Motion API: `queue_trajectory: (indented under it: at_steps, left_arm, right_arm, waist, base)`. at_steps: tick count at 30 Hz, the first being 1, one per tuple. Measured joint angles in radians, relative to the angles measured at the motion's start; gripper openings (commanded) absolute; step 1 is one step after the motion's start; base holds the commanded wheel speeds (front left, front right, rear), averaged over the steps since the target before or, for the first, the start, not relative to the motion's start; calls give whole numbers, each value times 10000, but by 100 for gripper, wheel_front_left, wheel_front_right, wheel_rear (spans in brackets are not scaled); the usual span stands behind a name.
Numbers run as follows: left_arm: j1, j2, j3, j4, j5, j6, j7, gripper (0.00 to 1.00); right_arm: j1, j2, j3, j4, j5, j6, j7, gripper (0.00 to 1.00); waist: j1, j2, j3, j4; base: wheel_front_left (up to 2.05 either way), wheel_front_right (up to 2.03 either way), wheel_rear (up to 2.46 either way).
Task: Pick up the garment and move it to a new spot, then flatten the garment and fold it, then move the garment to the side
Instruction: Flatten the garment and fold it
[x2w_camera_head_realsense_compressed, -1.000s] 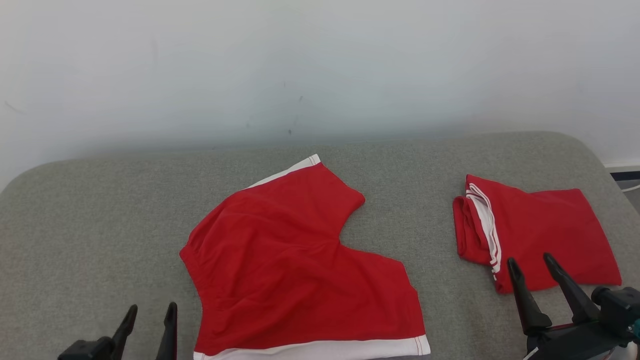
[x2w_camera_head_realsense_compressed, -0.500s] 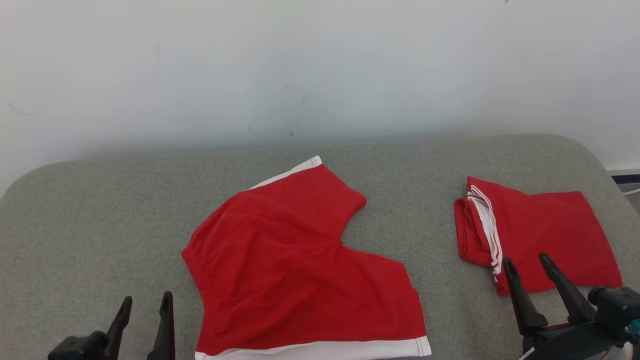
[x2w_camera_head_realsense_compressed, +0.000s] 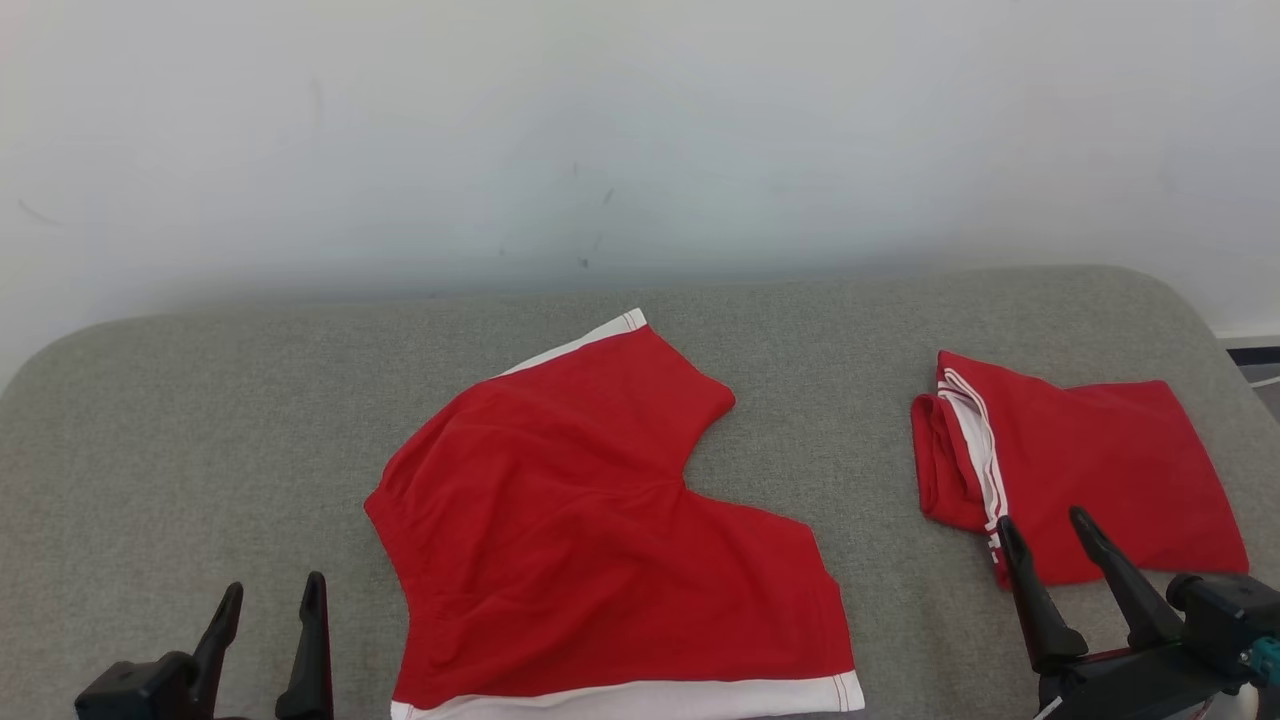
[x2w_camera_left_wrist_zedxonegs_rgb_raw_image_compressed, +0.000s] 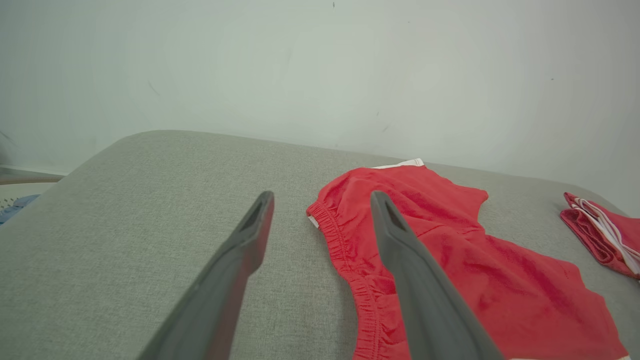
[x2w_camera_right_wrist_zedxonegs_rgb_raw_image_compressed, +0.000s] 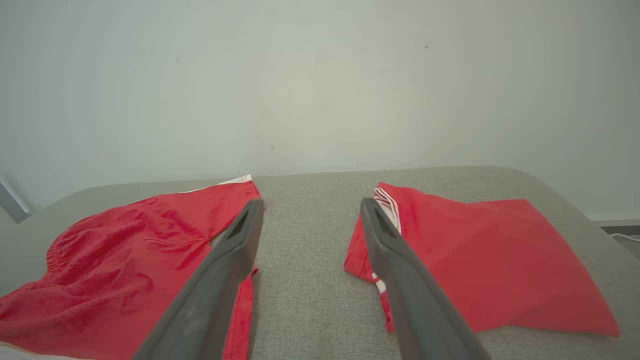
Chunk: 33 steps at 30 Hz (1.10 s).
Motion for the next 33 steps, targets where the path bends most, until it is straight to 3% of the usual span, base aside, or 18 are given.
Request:
queue_trajectory:
  at_steps: [28, 33]
  left_arm:
    - [-20, 261, -144, -188, 94, -33, 978, 100]
    - [-21, 437, -267, -138, 77, -286, 1321, 100]
  right_arm:
    - [1, -92, 15, -29, 33, 0, 706, 100]
    - [4, -161, 171, 98, 33, 0, 1058, 100]
  waist:
    - [-1, 0, 96, 126]
    - [-2, 0, 58, 160]
  base:
    - [0, 0, 0]
    - [0, 0, 0]
